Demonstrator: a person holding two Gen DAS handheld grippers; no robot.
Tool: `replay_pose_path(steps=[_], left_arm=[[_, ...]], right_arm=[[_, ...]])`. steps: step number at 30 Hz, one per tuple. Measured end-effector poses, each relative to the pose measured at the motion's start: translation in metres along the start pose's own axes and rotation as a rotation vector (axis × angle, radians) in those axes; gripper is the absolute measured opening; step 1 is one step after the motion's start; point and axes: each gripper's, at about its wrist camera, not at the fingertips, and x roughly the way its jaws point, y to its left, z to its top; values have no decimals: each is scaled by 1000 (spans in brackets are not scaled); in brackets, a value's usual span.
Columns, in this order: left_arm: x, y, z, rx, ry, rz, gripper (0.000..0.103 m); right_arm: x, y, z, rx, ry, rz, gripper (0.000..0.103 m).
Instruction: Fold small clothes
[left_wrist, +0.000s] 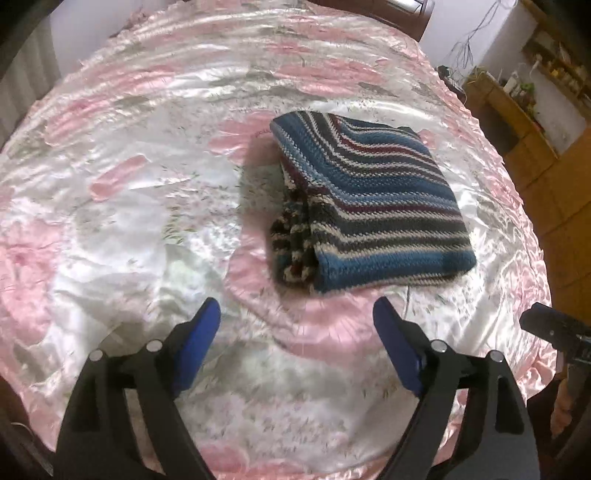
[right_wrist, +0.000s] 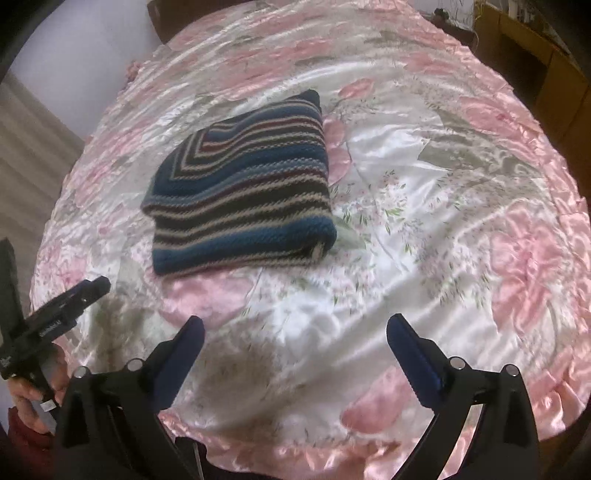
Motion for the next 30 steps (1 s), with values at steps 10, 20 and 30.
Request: replay_pose_path(steps=[10,20,30], left_arm=[[-55,-9,-28,28,-49,45,88],[-87,-13,-45,38,-80,34,89],[-109,-14,-55,58,-114,54,90]], right_arm=[[-37,21,-27,-27,-57,-58,99],[-45,40,-35,-70,-72,-137,99],[-59,50,-43,-68,-87,-116,99]])
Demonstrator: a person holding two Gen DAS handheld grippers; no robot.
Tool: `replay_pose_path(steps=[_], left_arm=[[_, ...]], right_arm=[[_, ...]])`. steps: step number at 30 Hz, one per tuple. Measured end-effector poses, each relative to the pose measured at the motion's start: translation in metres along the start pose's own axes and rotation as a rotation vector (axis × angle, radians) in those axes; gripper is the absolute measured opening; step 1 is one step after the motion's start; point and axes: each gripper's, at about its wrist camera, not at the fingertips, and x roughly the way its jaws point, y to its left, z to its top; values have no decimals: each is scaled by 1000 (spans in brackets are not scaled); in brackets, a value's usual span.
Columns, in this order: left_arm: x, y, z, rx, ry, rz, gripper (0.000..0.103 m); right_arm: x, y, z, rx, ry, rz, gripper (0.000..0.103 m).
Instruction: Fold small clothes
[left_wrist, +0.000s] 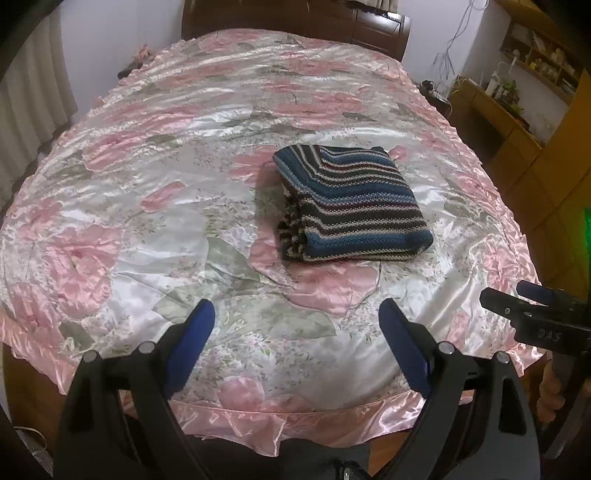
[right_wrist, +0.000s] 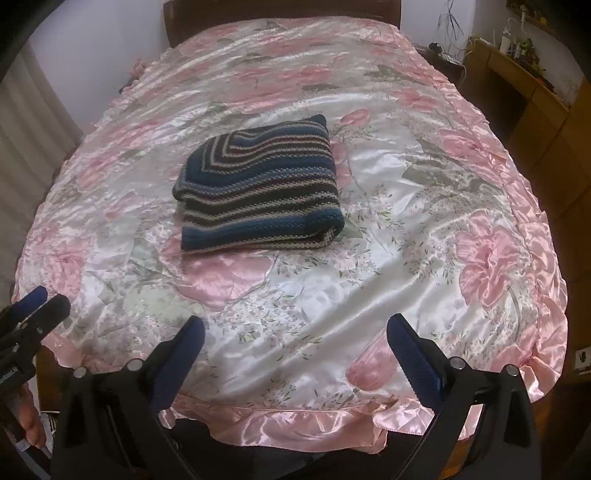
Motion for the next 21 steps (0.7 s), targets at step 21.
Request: replay_pose_path(steps=[21], left_arm=[[-11,8,-4,19,-18,19,90]], right_arm=[[-20,16,-7,-45,-37,-12,99]])
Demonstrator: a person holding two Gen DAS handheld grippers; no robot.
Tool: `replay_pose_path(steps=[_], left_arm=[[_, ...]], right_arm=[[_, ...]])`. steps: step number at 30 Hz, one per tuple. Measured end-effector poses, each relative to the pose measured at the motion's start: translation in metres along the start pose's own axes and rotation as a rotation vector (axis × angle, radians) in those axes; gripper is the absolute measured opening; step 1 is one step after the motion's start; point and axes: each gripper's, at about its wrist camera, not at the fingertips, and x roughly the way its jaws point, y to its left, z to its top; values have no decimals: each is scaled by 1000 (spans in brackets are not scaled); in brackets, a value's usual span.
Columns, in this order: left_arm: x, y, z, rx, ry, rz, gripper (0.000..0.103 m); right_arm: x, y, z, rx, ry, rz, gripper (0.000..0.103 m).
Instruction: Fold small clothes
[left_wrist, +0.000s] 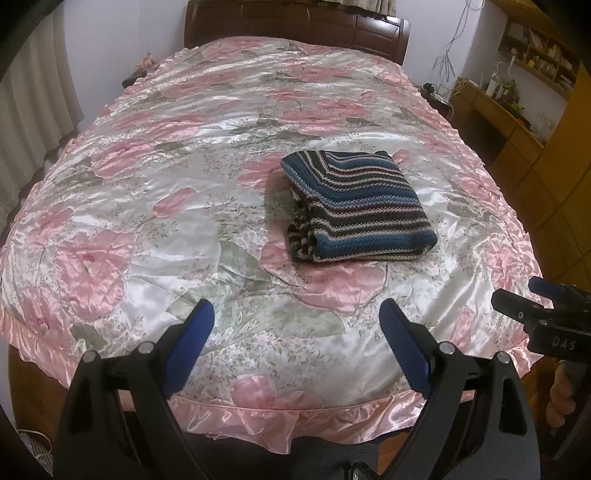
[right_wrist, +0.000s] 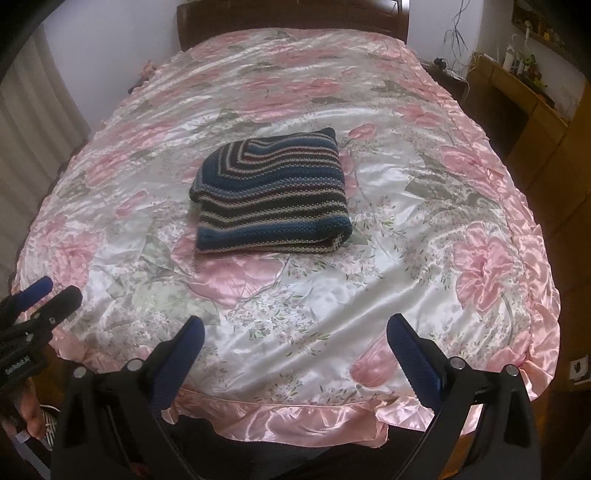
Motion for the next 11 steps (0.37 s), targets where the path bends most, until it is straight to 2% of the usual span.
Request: replay_pose_path(steps=[5,11], left_arm=[[2,1,-1,-1,3,7,90],[4,4,-1,0,13,9,90]], right_arm=[[1,-3,2,23,11,32,99],[2,-6,1,36,18,24,99]])
